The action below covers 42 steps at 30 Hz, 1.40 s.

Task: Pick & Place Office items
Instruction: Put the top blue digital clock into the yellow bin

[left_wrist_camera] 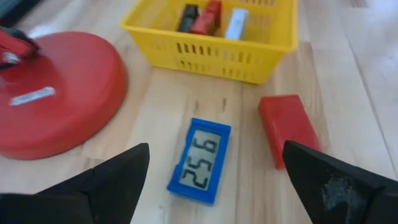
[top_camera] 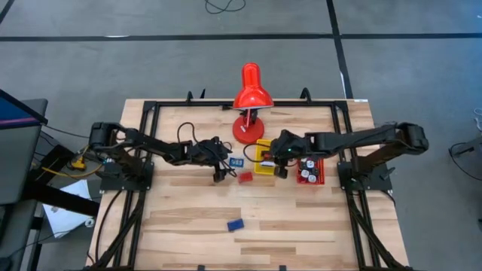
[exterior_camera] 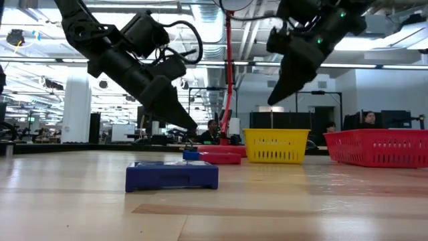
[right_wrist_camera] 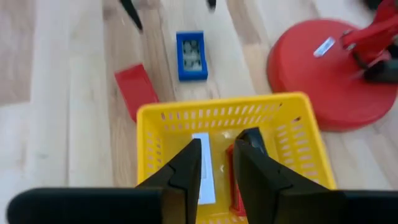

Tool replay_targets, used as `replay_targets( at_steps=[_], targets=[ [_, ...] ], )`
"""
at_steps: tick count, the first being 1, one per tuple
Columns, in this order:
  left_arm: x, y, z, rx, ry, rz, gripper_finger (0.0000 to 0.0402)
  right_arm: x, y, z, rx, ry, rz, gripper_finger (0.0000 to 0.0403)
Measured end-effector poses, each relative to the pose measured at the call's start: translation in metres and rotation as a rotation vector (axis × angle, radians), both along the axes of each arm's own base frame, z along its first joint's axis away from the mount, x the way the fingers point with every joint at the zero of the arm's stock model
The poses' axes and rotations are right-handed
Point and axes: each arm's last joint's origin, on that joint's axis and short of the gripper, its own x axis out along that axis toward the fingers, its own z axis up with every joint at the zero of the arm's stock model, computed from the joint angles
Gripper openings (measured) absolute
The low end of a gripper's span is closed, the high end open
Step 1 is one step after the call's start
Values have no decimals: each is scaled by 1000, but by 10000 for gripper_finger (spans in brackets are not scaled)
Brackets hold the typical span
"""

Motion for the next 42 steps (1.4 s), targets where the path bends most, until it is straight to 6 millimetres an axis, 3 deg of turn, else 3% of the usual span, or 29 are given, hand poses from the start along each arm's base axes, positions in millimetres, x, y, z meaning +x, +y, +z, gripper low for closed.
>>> replay_targets(
  at_steps=[8,17,27,32,42],
  targets=[
    [4,11,-19,76,56,-69,354,-4,0,9,0,-37,-2,88],
    [3,27,-35,30,76,-91,351,0,0,0,2,-1,-1,88],
    [9,28,-56,-14,53,-144,345,5,1,-8,3,21,4,88],
    [10,28,-57,-14,56,-147,298,5,2,-10,5,33,4,88],
    [9,23,-54,-6,66,-157,162,7,4,-9,11,10,10,88]
  ],
)
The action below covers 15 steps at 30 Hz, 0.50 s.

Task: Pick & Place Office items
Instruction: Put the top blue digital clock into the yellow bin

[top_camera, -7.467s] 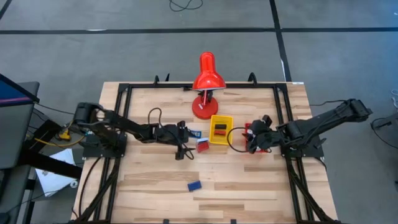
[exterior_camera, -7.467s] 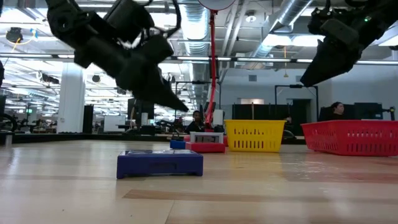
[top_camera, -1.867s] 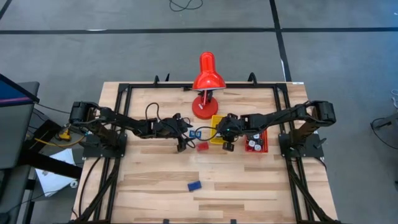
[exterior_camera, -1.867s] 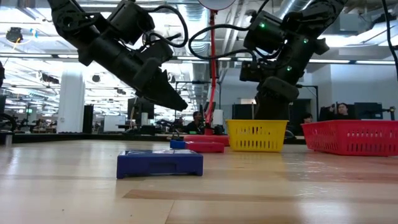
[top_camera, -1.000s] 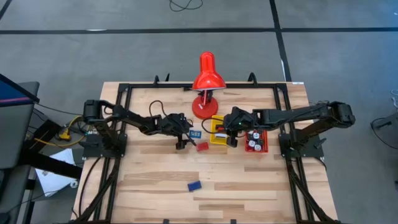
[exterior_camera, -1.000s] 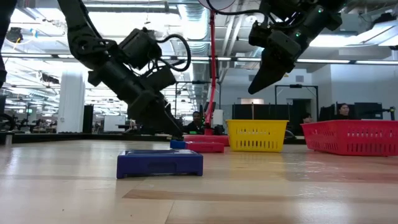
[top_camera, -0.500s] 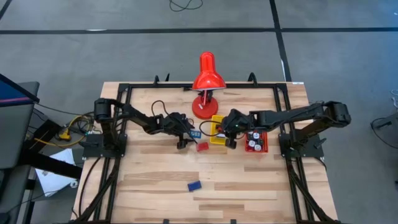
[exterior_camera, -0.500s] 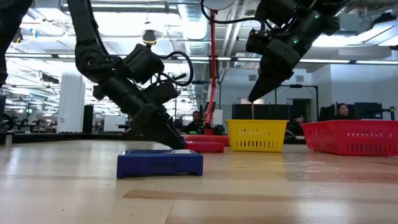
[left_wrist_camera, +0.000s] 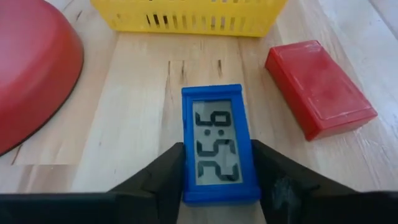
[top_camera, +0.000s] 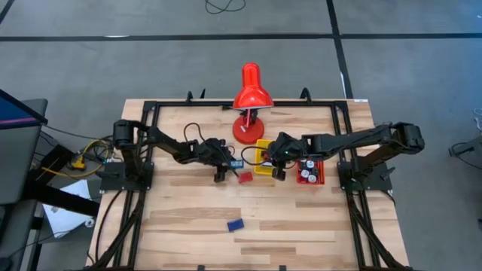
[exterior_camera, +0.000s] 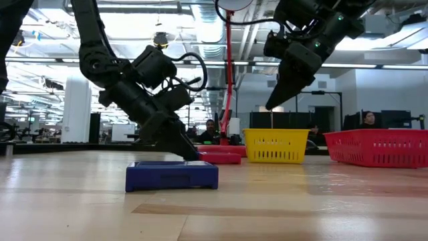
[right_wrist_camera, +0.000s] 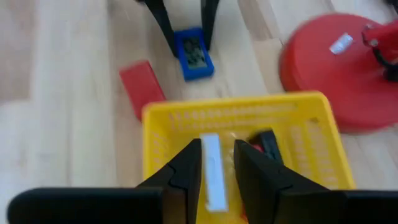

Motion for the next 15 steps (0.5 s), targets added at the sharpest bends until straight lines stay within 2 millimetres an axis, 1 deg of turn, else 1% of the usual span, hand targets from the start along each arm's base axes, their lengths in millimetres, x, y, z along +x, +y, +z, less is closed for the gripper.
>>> replay_targets(
  at_steps=[2,4,7,10,12,15],
  targets=[
    [-1,-5,5,24,3,-27,147,3,2,2,49,-40,7,89],
    [-1,-11,11,46,0,-62,146,4,2,4,99,-66,39,95],
    [-1,-18,21,85,-19,-60,147,7,3,6,131,-100,55,119],
    [-2,-30,24,153,-1,-84,167,9,3,8,167,-140,20,160],
    [0,-41,31,205,-29,-116,176,13,2,9,212,-179,-18,193],
    [1,-60,40,251,-68,-157,168,14,-1,11,321,-206,-74,245]
  ],
)
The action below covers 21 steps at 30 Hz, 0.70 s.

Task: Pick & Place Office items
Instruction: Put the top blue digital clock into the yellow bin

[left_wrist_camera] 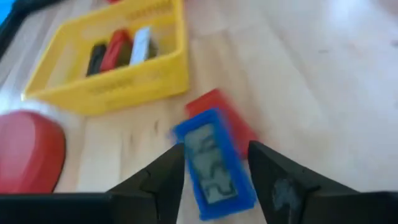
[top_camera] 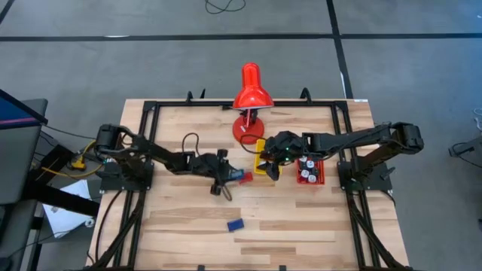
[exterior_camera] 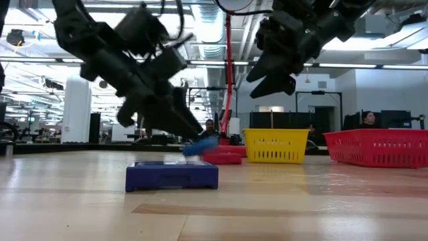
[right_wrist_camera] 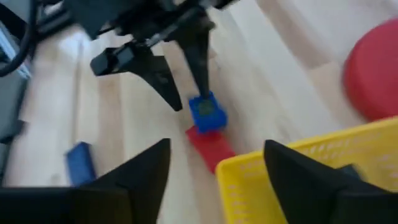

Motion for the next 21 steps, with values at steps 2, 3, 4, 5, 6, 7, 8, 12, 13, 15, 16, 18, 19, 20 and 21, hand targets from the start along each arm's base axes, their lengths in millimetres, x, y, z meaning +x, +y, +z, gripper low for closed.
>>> replay_targets(
  at_steps=[2,3,4,5,6,7,8,12,13,15,16,18,19,20,21],
  targets=[
    [0,-11,5,12,-23,-27,151,-1,-3,0,74,6,-22,273],
    [-1,-16,8,24,-33,-51,140,-1,-3,-1,103,10,-19,285],
    [-1,-21,10,39,-39,-78,128,-1,-3,0,120,8,-10,296],
    [-2,-26,12,51,-50,-101,117,-1,-5,0,126,3,-9,305],
    [-2,-29,13,67,-55,-115,105,-1,-5,0,128,2,-11,313],
    [-2,-32,13,75,-57,-114,94,-1,-5,0,128,4,-12,319],
    [-3,-33,13,83,-51,-107,84,-1,-6,0,129,8,-14,325],
    [-6,-33,15,44,-38,-49,53,-1,-1,0,127,5,1,340],
    [-7,-33,16,23,-30,-35,48,0,1,0,121,5,12,341],
    [-8,-32,17,-5,-23,-14,40,0,3,0,120,6,19,344],
    [-9,-31,18,-12,-11,-9,37,0,4,0,119,6,22,344],
    [-11,-27,16,-32,15,16,33,0,5,0,116,3,27,345],
    [-11,-25,16,-69,13,50,32,0,6,0,115,2,30,345],
    [-10,-23,17,-115,5,89,32,0,6,0,115,3,30,345],
    [-10,-21,17,-164,-2,127,34,0,6,0,114,4,29,345]
  ],
)
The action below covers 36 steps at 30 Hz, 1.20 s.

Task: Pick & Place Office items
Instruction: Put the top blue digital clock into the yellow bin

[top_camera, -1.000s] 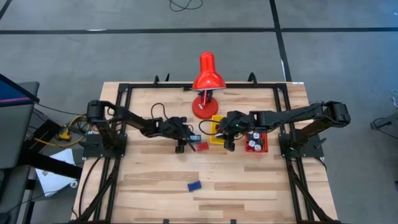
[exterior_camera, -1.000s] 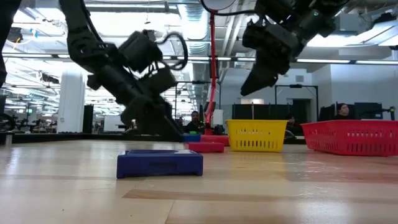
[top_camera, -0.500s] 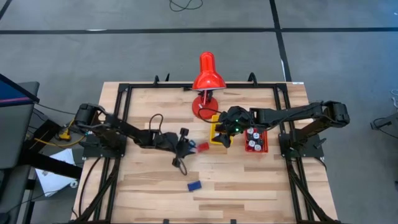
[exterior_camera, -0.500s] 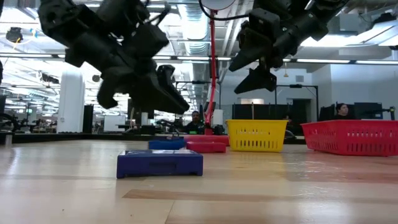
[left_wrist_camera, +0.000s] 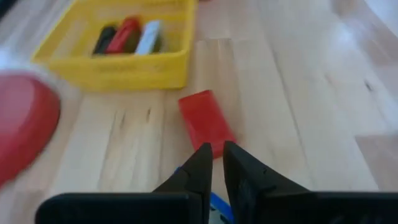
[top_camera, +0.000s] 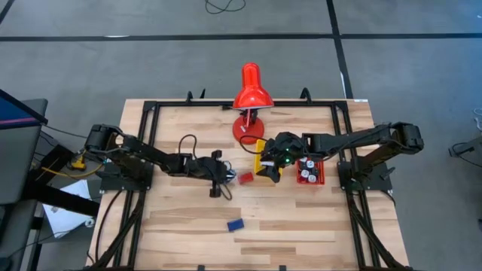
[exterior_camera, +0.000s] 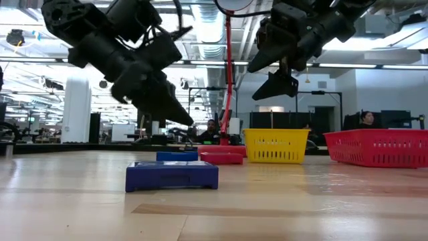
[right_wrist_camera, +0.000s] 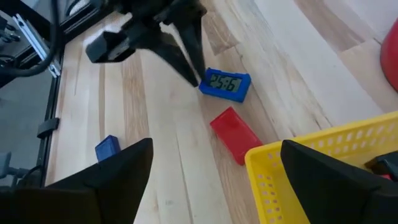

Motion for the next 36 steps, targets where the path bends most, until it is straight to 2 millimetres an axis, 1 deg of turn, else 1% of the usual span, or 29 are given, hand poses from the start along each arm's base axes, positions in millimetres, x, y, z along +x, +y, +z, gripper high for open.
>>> replay_targets(
  at_steps=[2,4,8,13,18,20,22,24,27,36],
  targets=[
    [0,1,0,-57,-4,39,42,0,0,0,-4,5,3,345],
    [0,0,0,-79,-6,44,53,0,0,0,-22,2,16,346],
    [0,0,0,-112,-10,72,87,0,0,0,-43,-1,31,345],
    [-2,-5,-1,-138,-18,169,164,0,0,0,-74,-5,57,345],
    [-6,-11,-5,-189,-2,314,247,0,0,-1,-103,-8,81,346],
    [-9,-15,-7,-204,17,330,272,0,0,0,-104,-9,82,345],
    [-10,-19,-8,-219,22,346,289,0,0,-1,-105,-9,82,345],
    [-11,-23,-10,-208,14,372,297,0,0,-1,-119,-11,93,346],
    [-12,-28,-16,-146,7,424,300,0,0,-1,-124,-12,97,346],
    [-9,-28,-40,-153,6,550,293,0,0,0,-124,-12,98,346]
  ],
)
